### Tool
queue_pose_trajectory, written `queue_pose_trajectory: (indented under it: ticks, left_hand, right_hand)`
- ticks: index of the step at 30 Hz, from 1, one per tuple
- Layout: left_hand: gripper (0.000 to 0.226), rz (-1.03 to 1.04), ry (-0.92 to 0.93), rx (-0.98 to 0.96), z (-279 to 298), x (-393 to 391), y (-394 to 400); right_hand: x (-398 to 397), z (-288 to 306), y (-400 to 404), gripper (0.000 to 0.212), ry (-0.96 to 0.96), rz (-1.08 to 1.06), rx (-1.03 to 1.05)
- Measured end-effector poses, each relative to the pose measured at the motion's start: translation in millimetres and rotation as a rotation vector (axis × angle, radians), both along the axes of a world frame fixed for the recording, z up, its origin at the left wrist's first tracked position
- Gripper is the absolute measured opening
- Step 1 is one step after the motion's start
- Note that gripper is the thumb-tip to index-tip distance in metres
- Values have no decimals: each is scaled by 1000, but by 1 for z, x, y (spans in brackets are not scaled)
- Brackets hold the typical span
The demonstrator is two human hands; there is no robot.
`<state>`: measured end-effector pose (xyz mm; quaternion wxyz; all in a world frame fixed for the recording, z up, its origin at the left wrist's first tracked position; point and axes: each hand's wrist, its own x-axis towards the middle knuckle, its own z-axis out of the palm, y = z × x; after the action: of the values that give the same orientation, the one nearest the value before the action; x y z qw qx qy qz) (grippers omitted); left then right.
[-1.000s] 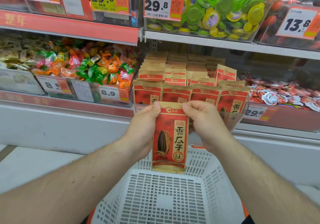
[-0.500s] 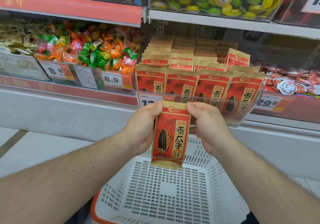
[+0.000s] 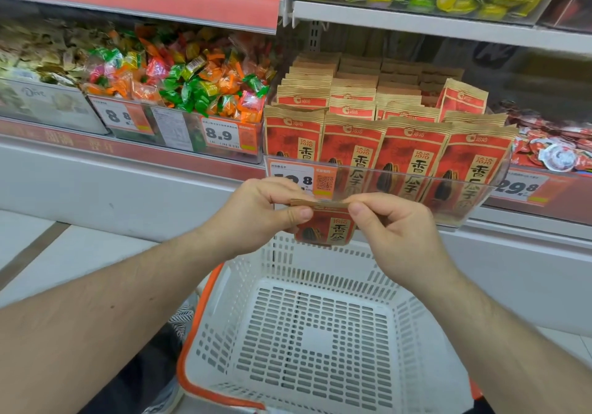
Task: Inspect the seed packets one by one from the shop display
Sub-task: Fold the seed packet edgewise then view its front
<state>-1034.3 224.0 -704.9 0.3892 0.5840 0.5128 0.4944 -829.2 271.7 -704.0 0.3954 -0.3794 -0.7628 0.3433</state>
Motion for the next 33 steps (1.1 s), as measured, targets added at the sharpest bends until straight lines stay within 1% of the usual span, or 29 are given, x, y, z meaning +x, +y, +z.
queue_pose_trajectory:
  ticks: [2,3,7,10,11,13,15,17,20,22,24,26,27,30,33]
  left_hand:
    - [23,1,-1,17,-2,-2,0]
    - [24,5,-2,18,-3,-3,0]
    - [26,24,5,16,-4,-4,1]
    - [21,29,8,23,-2,-3,0]
    - [20,29,30,12,-1,-3,0]
    - [17,17,80,-61,-3,-3,0]
    - [11,-11,77,-172,-4,-2,-1]
    - [9,-2,60,-234,-4,1,-1]
    - [14,13,3,-295,-2,5,-1]
    - [14,29,-80,-338,-2,6,1]
    - [19,62,-174,-366,0,5,2]
    - [28,69,-232,-395,2,4,3]
    - [31,51,-231,-420,3,4,2]
    - [32,-42,-126,-509,3,3,-1]
    - [40,-67,-119,-529,3,5,-4]
  right_hand:
    - [0,-4,1,25,-5,12,48]
    - [-1,-5,2,25,-1,16,64]
    - [-4,-7,4,24,11,15,93]
    - [-4,-7,3,22,27,-4,85]
    - [-5,-7,3,21,36,-18,57]
    - [-6,-4,2,23,98,-54,-64]
    - [-8,0,0,26,178,-80,-184]
    - [-10,5,0,27,190,-84,-236]
    - [-9,8,4,22,132,-50,-351]
    - [-6,8,7,16,16,-2,-455]
    - [-4,8,8,14,-86,61,-538]
    - [-4,7,8,20,-92,92,-573]
    - [-4,8,7,22,-72,90,-578]
    - [-6,11,5,25,-1,71,-602]
    - [-5,13,5,23,30,69,-624]
